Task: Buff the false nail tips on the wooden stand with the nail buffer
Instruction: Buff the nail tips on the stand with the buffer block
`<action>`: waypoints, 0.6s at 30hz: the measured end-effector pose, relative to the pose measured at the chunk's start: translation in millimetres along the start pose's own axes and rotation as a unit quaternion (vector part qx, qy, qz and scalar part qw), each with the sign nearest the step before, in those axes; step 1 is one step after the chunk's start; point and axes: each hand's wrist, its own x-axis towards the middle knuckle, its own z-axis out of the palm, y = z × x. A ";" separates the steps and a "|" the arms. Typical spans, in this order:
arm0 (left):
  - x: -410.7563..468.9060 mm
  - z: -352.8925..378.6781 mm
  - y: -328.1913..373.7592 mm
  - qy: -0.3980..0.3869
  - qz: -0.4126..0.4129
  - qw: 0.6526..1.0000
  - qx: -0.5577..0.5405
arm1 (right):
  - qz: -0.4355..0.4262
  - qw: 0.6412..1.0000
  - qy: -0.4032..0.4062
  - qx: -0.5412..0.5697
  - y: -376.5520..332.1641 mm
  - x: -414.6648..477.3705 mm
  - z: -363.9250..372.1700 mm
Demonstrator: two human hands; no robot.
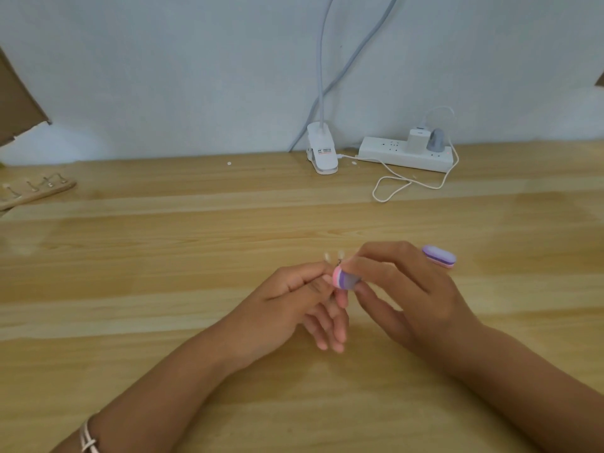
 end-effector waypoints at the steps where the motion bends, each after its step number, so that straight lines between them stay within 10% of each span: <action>1: -0.5 0.9 -0.3 -0.010 -0.008 1.000 0.004 | -0.004 1.000 -0.005 -0.012 -1.5 0.5 0.7; 18: -1.4 -6.6 0.7 -0.089 -0.022 0.992 -0.082 | 0.016 1.000 0.003 -0.010 7.3 2.3 -5.9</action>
